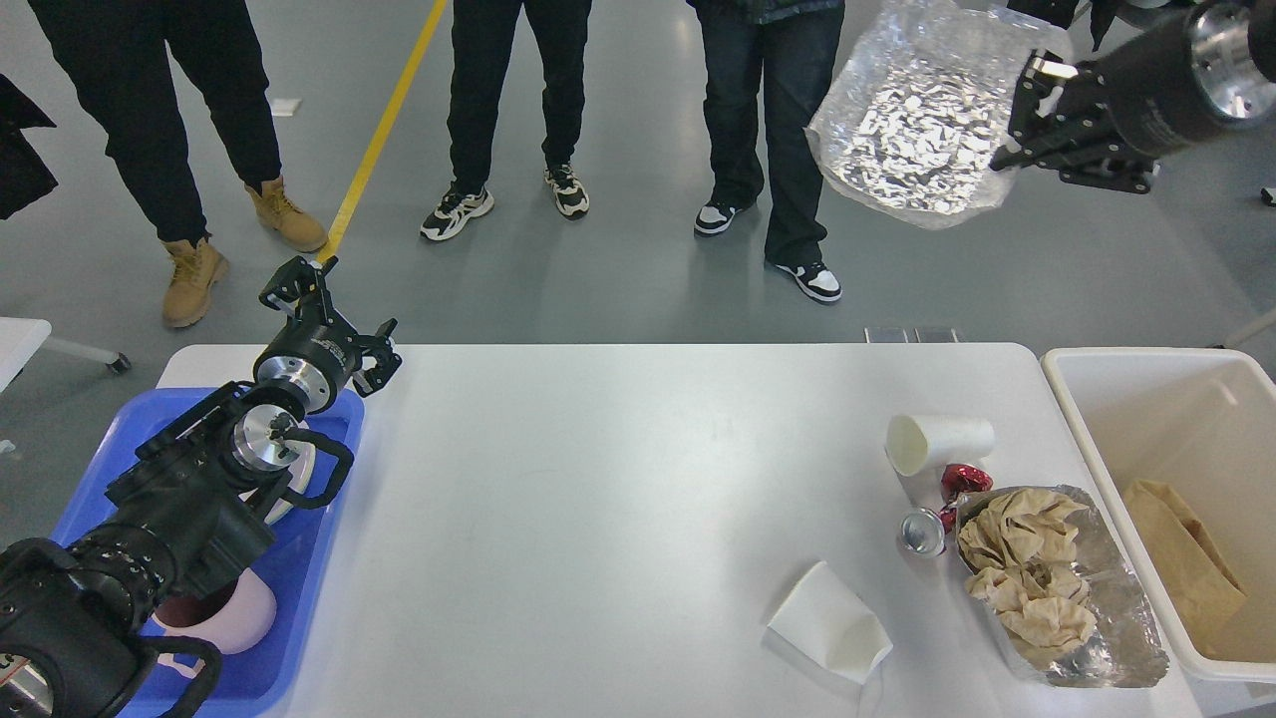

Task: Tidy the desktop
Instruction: 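Lift the crumpled foil and drop it into the white bin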

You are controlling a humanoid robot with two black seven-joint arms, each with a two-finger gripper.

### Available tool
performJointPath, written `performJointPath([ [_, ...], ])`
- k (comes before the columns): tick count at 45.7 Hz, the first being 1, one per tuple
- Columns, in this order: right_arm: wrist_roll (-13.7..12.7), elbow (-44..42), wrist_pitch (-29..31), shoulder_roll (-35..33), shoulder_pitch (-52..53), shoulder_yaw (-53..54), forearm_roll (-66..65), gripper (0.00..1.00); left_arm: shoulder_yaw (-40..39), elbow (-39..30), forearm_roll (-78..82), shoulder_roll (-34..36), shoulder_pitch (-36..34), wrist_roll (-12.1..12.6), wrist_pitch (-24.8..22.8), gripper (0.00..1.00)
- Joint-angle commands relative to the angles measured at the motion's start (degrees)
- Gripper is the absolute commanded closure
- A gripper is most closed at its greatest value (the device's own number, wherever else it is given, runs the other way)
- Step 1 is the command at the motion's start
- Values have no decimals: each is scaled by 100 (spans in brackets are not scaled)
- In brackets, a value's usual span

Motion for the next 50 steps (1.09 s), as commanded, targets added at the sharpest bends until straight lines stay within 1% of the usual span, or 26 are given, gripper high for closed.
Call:
performJointPath([
  [1,-82,-880,-389,-287,-1178,-55,-22,100,0,-1,-6,0,1,0,0,3],
  [6,-117,-1390,-741,-753,-2128,7,31,100,0,-1,-6,0,1,0,0,3],
  [16,-117,-1628,-2190,-1219,-3666,331,83,100,0,-1,-6,0,1,0,0,3],
  [19,-126,-1690,-2534,-1316,-4131,516,83,100,0,-1,2,0,1,0,0,3],
  [22,-135,-1883,-2736,-1325,-4623,744,83,100,0,-1,-6,0,1,0,0,3],
  [27,-135,-2357,-2886,-1272,-5415,1149,75,100,0,-1,-6,0,1,0,0,3],
  [28,-135,-2454,-2921,-1263,-5555,1219,66,92,0,-1,-6,0,1,0,0,3],
  [29,-135,-2550,-2939,-1255,-5696,1298,57,80,0,7,-6,0,1,0,0,3],
  [30,-126,-2630,-2974,-1237,-5802,1377,48,65,0,-1,-6,0,1,0,0,3],
  [31,-126,-2726,-3009,-1220,-5899,1465,40,46,-9,-1,-6,0,1,0,0,3],
  [32,-126,-2814,-3061,-1185,-5969,1561,31,25,0,-1,-6,0,1,0,0,3],
  [33,-126,-2928,-3123,-1149,-6031,1658,31,6,-9,-1,2,0,1,0,0,3],
  [34,-117,-3112,-3167,-1079,-6145,1911,39,0,-9,-1,3,0,1,0,0,3],
  [41,-109,-3158,-3150,-1035,-6427,2564,40,0,-9,7,-6,0,1,0,0,3],
  [45,-117,-3062,-3106,-1008,-6357,2591,48,0,0,-1,-6,0,1,0,0,3],
  [48,-109,-2930,-3027,-921,-6094,2556,39,0,-9,8,2,0,1,0,0,3],
  [50,-108,-2789,-2966,-903,-5699,2503,-13,0,-9,-1,-6,0,1,-8,0,3],
])
